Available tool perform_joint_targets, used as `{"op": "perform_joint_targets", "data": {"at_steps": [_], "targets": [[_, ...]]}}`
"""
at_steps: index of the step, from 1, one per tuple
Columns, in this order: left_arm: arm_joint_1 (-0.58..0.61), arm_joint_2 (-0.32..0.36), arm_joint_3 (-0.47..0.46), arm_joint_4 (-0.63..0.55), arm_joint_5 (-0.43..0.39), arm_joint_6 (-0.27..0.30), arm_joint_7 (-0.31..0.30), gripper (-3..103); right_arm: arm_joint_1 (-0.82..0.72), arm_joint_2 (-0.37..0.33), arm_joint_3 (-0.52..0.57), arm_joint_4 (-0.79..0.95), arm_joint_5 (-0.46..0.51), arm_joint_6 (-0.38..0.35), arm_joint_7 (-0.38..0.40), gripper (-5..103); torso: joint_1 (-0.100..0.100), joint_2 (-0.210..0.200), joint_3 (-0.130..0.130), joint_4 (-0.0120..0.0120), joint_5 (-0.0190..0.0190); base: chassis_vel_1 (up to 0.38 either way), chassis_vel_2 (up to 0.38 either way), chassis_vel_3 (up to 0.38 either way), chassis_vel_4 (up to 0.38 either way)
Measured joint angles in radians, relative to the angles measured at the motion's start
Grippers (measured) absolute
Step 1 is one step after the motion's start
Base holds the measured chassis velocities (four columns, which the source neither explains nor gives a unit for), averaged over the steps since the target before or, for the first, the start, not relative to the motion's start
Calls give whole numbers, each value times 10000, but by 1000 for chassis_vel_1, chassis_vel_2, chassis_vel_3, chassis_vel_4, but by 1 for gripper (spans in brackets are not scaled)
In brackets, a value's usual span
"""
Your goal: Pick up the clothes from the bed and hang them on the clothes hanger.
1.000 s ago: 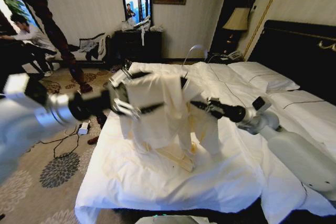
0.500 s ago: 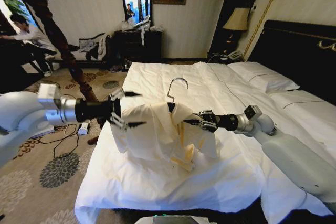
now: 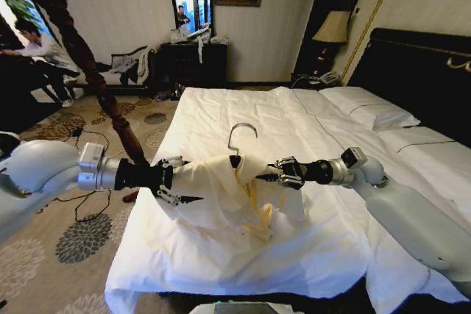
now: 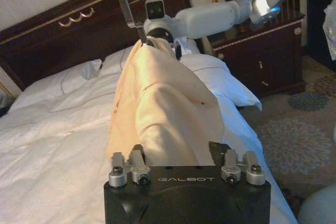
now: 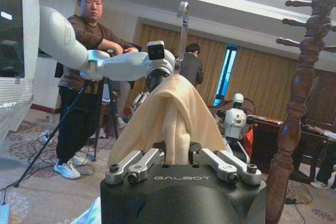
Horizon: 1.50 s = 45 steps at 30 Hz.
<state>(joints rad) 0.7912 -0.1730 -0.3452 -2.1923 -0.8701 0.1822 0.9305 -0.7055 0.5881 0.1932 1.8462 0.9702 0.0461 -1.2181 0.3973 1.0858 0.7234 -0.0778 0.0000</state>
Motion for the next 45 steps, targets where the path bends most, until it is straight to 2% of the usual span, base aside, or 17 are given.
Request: {"op": "perform_joint_targets", "data": {"at_steps": [1,5,7,8,10,12,20,32,33,34,36,39,40,43,45], "targets": [[-2,-19,40,13,36,0,37,62,19,11,-11,0,-13,1,-16,16,0,0,0,0,0,0,0,0,0],[-57,-212,305,157,247,-17,367,41,117,46,-65,-72,-121,41,-191,16,0,0,0,-1,-1,0,0,0,0],[-65,-243,327,198,284,-30,446,41,127,52,-72,-86,-135,50,-207,16,0,0,0,-2,-1,0,0,0,0],[-84,-324,379,300,352,-54,585,29,163,82,-98,-118,-171,79,-234,16,0,0,0,-1,-1,0,0,0,0],[-95,-359,402,339,368,-60,623,29,182,97,-117,-125,-178,92,-240,16,0,0,0,-1,-1,0,0,0,0],[-131,-438,443,433,403,-61,710,23,232,138,-160,-135,-180,112,-244,16,0,0,0,-1,0,0,0,0,0],[-172,-802,533,747,736,-41,1270,23,363,223,-328,-148,40,116,-244,16,0,0,0,-1,-2,0,0,0,0],[-240,-949,331,900,573,-7,1482,22,345,162,-415,-114,446,119,-89,14,0,0,0,0,-1,0,0,0,0],[-236,-964,325,917,565,-7,1511,22,319,145,-417,-112,541,119,-35,18,0,0,0,-1,0,0,0,0,0],[-234,-993,316,932,550,-7,1565,22,283,128,-416,-127,627,119,-1,18,0,0,0,-1,-1,0,0,0,0],[-240,-1075,273,983,507,-8,1622,19,222,112,-430,-134,763,160,2,29,0,0,0,-1,0,0,0,0,0],[-244,-1139,259,1031,487,-7,1647,19,198,105,-454,-146,873,206,-23,35,0,0,0,-1,0,0,0,0,0],[-246,-1200,250,1088,479,-8,1661,19,184,104,-481,-155,978,236,-69,46,0,0,0,-1,0,0,0,0,0],[-246,-1278,249,1168,482,-8,1677,19,181,105,-509,-169,1051,281,-96,51,0,0,0,-1,0,0,0,0,0],[-229,-1394,249,1264,511,-8,1690,18,181,113,-552,-194,1123,371,-118,62,0,0,0,-1,0,0,0,0,0]]}}
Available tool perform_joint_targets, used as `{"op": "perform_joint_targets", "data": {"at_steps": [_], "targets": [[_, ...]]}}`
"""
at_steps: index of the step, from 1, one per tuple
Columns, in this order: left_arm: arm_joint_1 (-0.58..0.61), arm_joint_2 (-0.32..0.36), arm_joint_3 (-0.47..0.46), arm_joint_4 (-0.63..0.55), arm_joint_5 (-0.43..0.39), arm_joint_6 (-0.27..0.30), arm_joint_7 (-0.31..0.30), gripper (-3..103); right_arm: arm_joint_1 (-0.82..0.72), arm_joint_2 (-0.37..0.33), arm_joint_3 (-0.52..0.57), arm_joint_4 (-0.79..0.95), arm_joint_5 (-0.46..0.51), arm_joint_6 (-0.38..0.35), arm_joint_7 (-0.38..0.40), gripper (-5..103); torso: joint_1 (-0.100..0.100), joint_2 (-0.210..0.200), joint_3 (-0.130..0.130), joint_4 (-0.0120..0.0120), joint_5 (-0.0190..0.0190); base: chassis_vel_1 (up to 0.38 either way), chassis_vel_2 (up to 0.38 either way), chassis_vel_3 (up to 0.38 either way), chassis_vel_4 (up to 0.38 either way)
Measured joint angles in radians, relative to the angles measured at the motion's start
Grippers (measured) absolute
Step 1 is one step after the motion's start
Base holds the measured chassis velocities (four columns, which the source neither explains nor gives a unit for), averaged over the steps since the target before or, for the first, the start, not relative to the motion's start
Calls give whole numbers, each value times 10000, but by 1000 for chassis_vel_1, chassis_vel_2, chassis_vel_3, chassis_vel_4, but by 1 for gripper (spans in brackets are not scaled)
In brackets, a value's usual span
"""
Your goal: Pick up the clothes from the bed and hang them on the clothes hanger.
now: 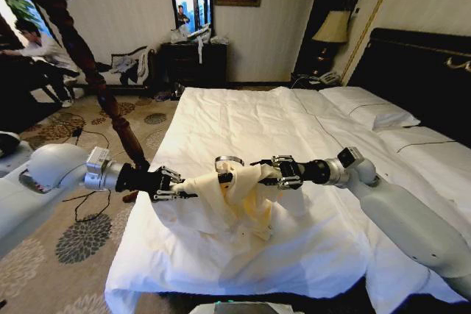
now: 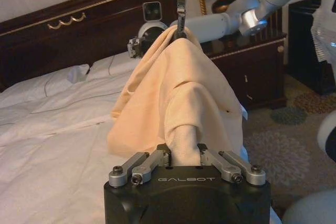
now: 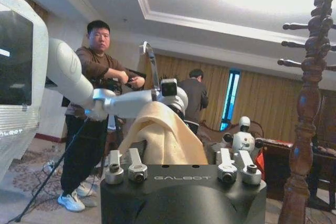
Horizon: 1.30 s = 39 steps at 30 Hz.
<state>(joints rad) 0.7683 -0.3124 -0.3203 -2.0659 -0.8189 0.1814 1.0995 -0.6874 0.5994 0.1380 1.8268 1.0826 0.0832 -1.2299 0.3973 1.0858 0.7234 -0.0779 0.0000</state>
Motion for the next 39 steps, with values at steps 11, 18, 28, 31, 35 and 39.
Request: {"op": "perform_joint_targets", "data": {"at_steps": [11,18,28,31,35,39], "targets": [[229,-1336,-244,1215,-75,90,-224,18,15,147,-81,-239,2255,59,526,98,0,0,0,-1,-1,0,0,0,0],[-202,-1780,-537,2543,-938,192,-1240,18,-115,488,-25,-15,3882,772,2964,100,0,0,0,-1,-3,0,0,0,0],[-1909,-781,-514,4537,-3039,755,-3211,18,-376,666,201,172,3624,1072,3834,100,1,0,1,0,0,0,0,0,0],[-2941,-236,-38,5372,-3440,1300,-4043,18,-434,662,220,269,3485,1072,3808,100,0,0,0,5,-2,0,0,0,0],[-4333,-31,890,6072,-3976,1817,-4792,18,-488,619,227,329,3334,1052,3760,100,0,0,0,4,-2,0,0,0,0],[-5998,-172,2299,6818,-4446,2529,-5350,18,-685,523,278,392,3122,1043,3646,100,0,0,0,-3,-2,0,0,0,0]]}}
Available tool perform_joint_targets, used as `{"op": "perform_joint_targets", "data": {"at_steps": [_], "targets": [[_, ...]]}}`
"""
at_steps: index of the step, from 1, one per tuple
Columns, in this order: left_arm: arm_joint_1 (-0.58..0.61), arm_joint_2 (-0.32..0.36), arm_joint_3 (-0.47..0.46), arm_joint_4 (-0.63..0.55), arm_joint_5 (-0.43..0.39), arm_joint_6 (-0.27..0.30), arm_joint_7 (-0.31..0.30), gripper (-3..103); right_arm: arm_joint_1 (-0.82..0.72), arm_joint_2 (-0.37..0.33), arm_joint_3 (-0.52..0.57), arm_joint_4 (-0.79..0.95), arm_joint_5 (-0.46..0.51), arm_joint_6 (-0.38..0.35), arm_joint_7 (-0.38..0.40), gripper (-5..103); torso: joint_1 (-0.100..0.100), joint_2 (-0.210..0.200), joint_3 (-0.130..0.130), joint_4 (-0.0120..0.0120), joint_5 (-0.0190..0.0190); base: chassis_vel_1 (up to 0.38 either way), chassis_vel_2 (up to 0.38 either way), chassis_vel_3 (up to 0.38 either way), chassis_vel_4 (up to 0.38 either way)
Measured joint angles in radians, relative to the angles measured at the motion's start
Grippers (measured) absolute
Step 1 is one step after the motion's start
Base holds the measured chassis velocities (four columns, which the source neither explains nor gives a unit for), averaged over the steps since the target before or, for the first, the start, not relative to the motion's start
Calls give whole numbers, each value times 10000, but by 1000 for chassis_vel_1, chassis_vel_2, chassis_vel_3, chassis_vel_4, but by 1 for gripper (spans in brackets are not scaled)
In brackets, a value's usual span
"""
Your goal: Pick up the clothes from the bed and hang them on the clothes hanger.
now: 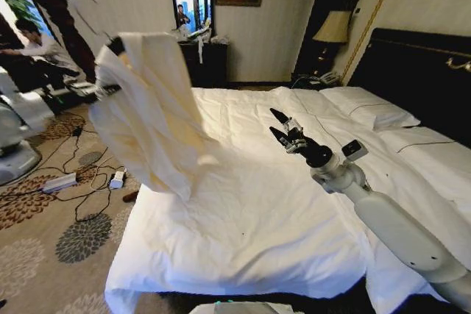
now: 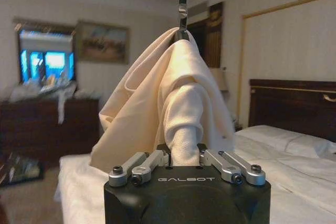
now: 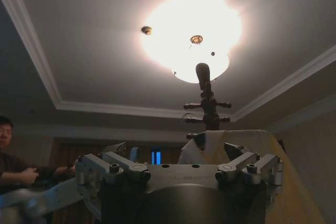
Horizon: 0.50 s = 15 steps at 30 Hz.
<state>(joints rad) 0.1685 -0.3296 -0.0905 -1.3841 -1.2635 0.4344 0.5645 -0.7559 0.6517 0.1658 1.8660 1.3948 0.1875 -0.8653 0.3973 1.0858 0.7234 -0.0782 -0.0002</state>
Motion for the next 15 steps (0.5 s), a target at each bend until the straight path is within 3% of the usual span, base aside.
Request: {"op": "perform_joint_targets", "data": {"at_steps": [3,4,8,12,15], "targets": [[-726,-131,557,354,-168,349,-87,18,-102,-58,52,13,-76,-2,-102,100,1,0,1,1,-6,0,0,0,0],[-1579,-348,1122,798,-469,719,-259,18,-220,-134,111,26,-141,-6,-217,100,2,-1,0,3,-1,0,0,0,0],[-3395,-1168,2345,1931,-751,1195,-717,18,-420,-304,247,24,-232,-7,-483,100,-1,0,-1,1,4,0,0,0,0],[-4657,-1977,3380,2910,-700,1556,-1199,18,-608,-450,381,17,-279,-4,-730,100,3,-1,2,-3,2,0,0,0,0],[-5053,-2286,3601,3318,-653,1739,-1551,18,-719,-511,449,0,-336,23,-873,100,3,-2,2,-2,4,0,0,0,0]]}}
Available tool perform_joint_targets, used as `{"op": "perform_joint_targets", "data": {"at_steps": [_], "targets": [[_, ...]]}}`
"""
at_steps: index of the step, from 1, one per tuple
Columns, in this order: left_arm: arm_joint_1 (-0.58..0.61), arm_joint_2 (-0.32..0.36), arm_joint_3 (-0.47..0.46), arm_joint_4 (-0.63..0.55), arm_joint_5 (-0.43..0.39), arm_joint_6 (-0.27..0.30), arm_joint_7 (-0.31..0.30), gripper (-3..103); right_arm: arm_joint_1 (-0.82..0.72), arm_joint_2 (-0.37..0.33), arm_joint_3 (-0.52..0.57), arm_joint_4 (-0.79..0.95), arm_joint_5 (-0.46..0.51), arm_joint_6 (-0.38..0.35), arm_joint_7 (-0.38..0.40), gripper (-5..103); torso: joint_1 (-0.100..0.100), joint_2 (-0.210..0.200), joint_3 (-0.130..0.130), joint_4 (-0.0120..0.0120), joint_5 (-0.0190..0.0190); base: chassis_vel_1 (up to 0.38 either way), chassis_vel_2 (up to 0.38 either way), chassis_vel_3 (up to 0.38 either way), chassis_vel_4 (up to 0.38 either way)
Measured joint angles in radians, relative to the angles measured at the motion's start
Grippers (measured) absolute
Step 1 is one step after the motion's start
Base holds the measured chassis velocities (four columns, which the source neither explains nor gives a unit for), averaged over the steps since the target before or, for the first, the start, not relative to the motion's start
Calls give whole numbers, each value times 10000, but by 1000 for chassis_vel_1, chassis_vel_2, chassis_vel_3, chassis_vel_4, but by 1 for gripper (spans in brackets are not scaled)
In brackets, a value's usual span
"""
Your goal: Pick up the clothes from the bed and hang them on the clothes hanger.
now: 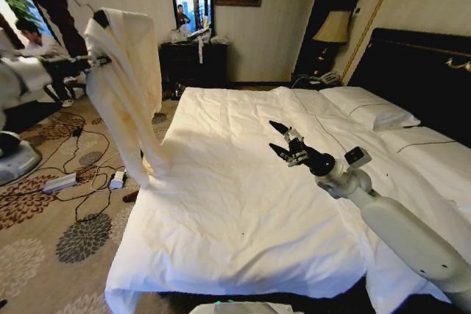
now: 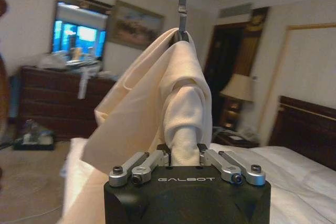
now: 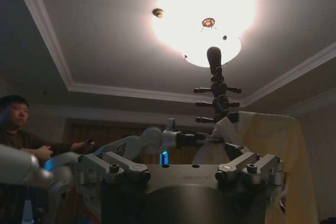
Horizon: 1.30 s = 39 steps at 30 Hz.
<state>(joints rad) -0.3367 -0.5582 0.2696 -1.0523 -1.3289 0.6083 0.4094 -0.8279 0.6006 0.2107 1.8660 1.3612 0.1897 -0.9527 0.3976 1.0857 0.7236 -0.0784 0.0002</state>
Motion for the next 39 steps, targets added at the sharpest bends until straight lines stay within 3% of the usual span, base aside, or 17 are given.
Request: {"op": "perform_joint_targets", "data": {"at_steps": [2,6,13,25,39], "targets": [[-528,-482,108,634,176,236,-525,18,-153,-67,82,-54,-82,80,-211,100,-3,1,-1,7,-1,0,0,0,0],[-861,-784,113,1022,332,289,-866,18,-262,-89,132,-158,-161,144,-415,100,-2,1,-1,7,-1,0,0,0,0],[-1148,-760,66,1257,456,338,-1309,18,-190,3,2,-278,-319,169,-548,100,-4,1,-2,6,-2,0,0,0,0],[-1161,-738,175,2077,1089,366,-1000,18,67,43,-220,-356,-361,125,-560,100,-2,1,-2,8,-5,0,0,0,0],[-981,-784,226,2147,1377,352,-654,18,-154,-87,-65,-297,-366,124,-612,100,-3,1,-2,5,1,0,0,0,0]]}}
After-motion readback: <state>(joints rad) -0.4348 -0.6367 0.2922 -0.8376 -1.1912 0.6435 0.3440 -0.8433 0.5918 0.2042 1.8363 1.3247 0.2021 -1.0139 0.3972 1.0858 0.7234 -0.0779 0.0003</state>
